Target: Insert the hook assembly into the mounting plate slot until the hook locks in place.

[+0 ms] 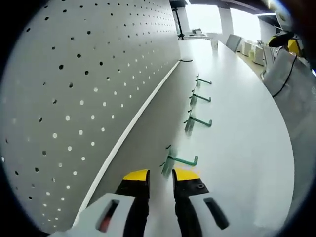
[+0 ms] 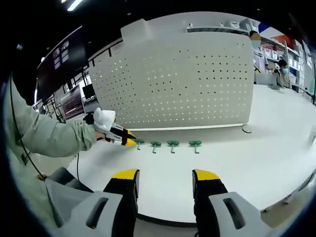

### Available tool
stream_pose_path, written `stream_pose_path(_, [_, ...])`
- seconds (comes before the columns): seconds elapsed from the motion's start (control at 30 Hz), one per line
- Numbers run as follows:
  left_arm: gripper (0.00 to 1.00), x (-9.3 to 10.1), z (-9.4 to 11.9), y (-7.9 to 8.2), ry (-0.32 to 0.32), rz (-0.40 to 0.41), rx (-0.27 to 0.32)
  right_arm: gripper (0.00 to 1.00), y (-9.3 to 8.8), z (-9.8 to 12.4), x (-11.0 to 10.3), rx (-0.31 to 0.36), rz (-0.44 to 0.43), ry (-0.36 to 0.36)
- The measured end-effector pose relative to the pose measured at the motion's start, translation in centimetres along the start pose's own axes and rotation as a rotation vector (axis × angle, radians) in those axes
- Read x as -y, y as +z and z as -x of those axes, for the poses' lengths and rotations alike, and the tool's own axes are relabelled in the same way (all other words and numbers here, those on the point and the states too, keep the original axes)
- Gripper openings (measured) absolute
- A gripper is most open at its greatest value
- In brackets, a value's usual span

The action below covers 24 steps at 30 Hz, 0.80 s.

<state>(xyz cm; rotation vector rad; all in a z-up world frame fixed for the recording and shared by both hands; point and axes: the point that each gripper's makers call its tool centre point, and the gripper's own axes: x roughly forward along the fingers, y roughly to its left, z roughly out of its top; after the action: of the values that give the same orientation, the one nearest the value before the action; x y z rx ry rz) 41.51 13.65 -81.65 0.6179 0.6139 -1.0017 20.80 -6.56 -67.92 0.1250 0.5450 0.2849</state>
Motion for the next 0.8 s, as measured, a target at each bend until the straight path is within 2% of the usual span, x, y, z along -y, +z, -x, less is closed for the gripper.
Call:
stream_pose_path(0.33, [0.15,0.0,-0.7,0.3,-0.023,0.015,0.007,0.41,-0.4,0.6,0.4,-0.003,-0.011,-0.024])
stream_pose_path(0.6, [0.12,1.2,-0.9,0.7,-0.068,-0.015,0.007,0.41,-0.5,0.8,0.6,-0.004,-0.017,-0.033])
stream_pose_path(0.8, [0.09,1.1,-1.2,0.8,-0.062,-0.001,0.000,0.41,-0.5,0.9,0.6,-0.003,-0.015,-0.034])
